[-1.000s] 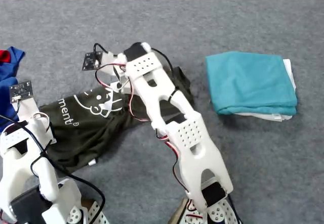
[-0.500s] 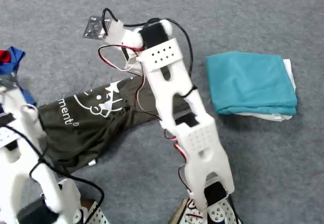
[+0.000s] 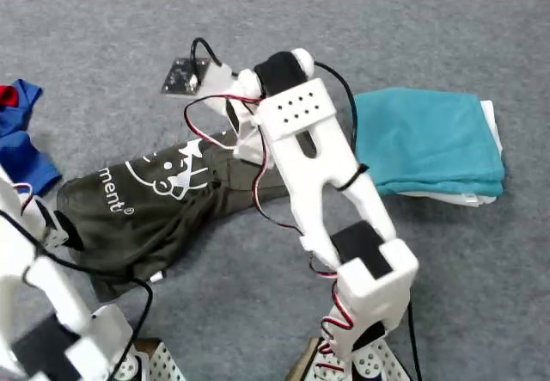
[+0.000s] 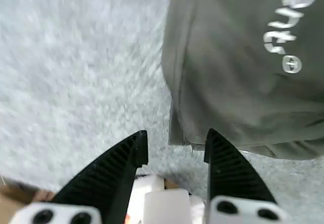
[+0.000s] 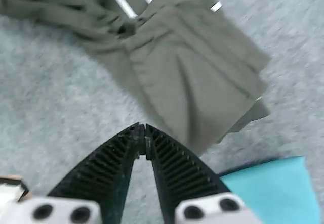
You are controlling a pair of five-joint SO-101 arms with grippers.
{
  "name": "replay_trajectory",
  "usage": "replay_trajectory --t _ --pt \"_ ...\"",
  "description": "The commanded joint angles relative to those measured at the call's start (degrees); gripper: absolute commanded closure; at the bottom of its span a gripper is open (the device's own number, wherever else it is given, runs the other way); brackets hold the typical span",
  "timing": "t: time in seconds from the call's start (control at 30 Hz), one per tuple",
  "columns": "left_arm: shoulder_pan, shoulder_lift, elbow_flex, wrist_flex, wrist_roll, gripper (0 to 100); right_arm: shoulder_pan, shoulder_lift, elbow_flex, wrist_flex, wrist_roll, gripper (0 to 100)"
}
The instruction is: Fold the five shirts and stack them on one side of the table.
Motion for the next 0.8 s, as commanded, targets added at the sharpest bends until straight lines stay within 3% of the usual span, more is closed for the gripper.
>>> replay_trajectory --t 0.0,0.47,0.67,0.77 --pt "-0.7 5.58 -2.55 -3.87 1.85 80 1.01 -5.41 3.74 0.09 -0.79 99.4" --pt "-0.09 13.41 13.89 -25.41 2.29 80 0.92 -6.81 5.67 0.0 -0.7 99.4" --pt "1.67 14.37 15.82 -26.73 7.74 81 0.75 -6.73 5.58 -0.09 -0.53 99.4" --pt "3.6 14.46 16.97 -26.73 9.49 88 0.84 -6.73 5.49 -0.09 -0.44 99.4"
